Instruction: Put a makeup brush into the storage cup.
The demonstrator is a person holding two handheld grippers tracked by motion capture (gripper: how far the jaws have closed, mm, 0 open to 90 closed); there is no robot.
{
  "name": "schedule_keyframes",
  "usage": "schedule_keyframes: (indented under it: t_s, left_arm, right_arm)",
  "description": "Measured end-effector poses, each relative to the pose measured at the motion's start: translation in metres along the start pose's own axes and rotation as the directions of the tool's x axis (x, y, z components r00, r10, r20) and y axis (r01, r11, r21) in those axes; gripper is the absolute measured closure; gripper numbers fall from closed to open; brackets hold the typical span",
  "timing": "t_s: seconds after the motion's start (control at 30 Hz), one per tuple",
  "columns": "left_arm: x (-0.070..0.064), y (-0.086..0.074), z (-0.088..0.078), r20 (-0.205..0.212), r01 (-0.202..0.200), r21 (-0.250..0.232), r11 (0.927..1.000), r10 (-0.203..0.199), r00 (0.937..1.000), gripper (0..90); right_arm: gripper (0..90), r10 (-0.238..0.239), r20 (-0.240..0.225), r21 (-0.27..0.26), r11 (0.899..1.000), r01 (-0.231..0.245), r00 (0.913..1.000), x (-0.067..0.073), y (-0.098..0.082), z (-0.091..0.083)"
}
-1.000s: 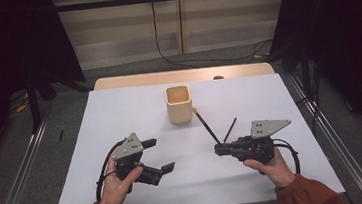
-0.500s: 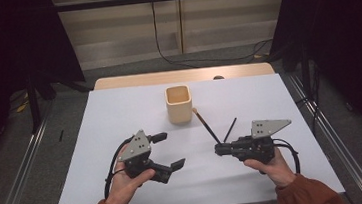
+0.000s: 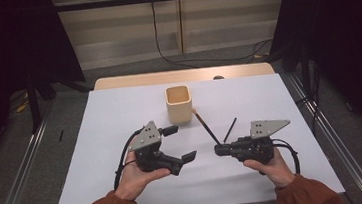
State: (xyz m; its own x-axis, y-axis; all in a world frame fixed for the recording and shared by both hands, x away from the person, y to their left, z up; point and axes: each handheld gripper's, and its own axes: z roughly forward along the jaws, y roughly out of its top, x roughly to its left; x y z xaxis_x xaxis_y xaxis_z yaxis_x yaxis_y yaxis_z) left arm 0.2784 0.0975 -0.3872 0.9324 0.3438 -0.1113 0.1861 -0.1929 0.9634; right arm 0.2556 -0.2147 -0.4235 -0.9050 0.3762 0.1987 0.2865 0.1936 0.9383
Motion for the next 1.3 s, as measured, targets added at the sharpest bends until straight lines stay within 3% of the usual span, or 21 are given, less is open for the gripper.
schedule_keyframes:
  t_s: [0.27, 0.57, 0.7, 0.97, 1.3]
  left_arm:
    - [-0.003, 0.007, 0.01, 0.021, -0.006, -0.008, 1.0, 0.006, 0.9998, 5.2]
    - [-0.003, 0.013, 0.019, 0.012, -0.011, -0.022, 0.9997, 0.012, 0.9999, 5.3]
    - [-0.003, 0.017, 0.022, 0.004, -0.011, -0.005, 0.9999, 0.011, 0.9999, 6.0]
    - [-0.002, 0.019, 0.027, 0.001, -0.01, -0.003, 0.9999, 0.01, 0.9999, 19.6]
    - [-0.002, 0.019, 0.027, 0.033, 0.03, -0.06, 0.9977, -0.028, 0.9991, 40.6]
  right_arm:
    - [86.3, -0.002, 0.001, 0.004, 1.0, 0.002, 1.0, 0.0, -0.001, 0.002]
    - [86.3, 0.001, 0.001, 0.007, 1.0, -0.001, 1.0, 0.0, -0.002, 0.002]
    - [86.3, -0.001, -0.007, 0.009, 1.0, 0.001, 1.0, 0.001, -0.002, 0.004]
    - [86.3, 0.001, -0.007, 0.022, 1.0, -0.001, 1.0, 0.002, -0.004, 0.007]
    - [86.3, 0.003, -0.012, 0.038, 0.999, -0.002, 0.9999, 0.003, -0.008, 0.012]
